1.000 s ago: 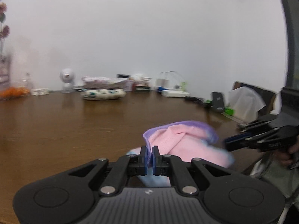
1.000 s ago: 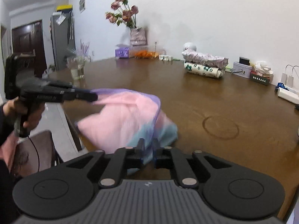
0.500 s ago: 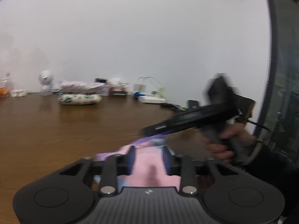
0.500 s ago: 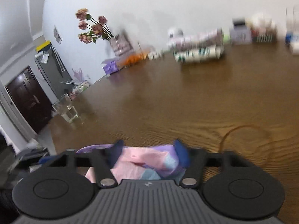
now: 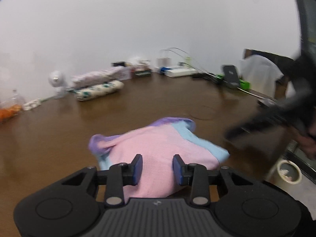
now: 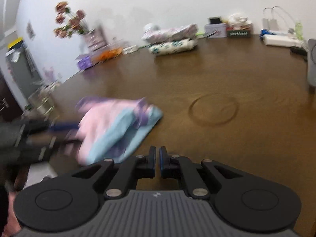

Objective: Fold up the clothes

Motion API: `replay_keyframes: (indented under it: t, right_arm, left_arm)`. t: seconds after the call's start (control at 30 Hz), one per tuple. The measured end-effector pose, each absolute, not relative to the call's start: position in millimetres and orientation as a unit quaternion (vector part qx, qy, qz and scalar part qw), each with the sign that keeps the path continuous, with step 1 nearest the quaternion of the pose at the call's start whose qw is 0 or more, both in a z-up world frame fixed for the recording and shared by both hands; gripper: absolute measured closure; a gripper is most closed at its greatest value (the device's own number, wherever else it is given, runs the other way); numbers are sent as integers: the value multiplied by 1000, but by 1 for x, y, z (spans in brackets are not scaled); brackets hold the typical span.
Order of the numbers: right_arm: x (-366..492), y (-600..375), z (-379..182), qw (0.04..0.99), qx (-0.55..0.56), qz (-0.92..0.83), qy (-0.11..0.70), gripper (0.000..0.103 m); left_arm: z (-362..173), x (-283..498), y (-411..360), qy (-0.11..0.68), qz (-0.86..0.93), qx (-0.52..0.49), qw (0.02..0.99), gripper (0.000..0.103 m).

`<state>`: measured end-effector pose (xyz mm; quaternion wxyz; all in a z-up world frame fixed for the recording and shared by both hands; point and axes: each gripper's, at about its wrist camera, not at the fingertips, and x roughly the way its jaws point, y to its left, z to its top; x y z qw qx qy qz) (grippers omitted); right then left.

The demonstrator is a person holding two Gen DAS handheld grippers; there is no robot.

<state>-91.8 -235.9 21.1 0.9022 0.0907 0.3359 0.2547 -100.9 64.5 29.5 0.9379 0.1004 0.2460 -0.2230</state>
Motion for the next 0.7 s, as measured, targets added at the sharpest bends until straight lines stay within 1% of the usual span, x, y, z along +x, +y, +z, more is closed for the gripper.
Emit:
replay_keyframes:
  t: [0.03,0.07,0.1,0.17,0.2,0.3,0.37,0.53,0.57,0.6,0.67,0.7]
  right_arm:
    - [-97,-236,21,901,92,259,337,96]
    - [-98,-237,24,902,97,261,331,91]
    - [-94,-238,30,906,107,259,319,77]
    - [-80,-239,40,914,118,249,297,59]
    - [-71,-236,44,916,120,249,292,59]
    - [-26,-217,44,900,137,280,305,59]
    - [4,-193,41,894,120,285,323,59]
    - [46,-154,30,890,53,270,363,66]
    - [46,-150,27,889,40,272,367,73]
    - [44,-147,25,888,28,272,369,82]
    - [37,-142,21,891,9,266,368,93]
    - [34,-141,20,892,3,264,367,95]
  left_arm:
    - [34,-101,73,246,-218,92,940,74]
    - [39,-101,82,246,-214,82,942,74]
    - [42,-101,86,246,-220,61,942,73]
    - [49,-99,91,246,-233,15,941,73]
    - [49,-97,86,251,-241,3,938,73]
    - [39,-86,54,270,-246,28,931,73]
    - [31,-83,39,284,-237,48,928,74]
    - [24,-82,44,302,-233,53,923,77]
    - [23,-83,48,306,-239,58,920,77]
    - [23,-83,54,309,-247,62,916,77]
    - [24,-82,66,313,-254,68,913,77]
    - [25,-81,72,314,-251,69,913,77]
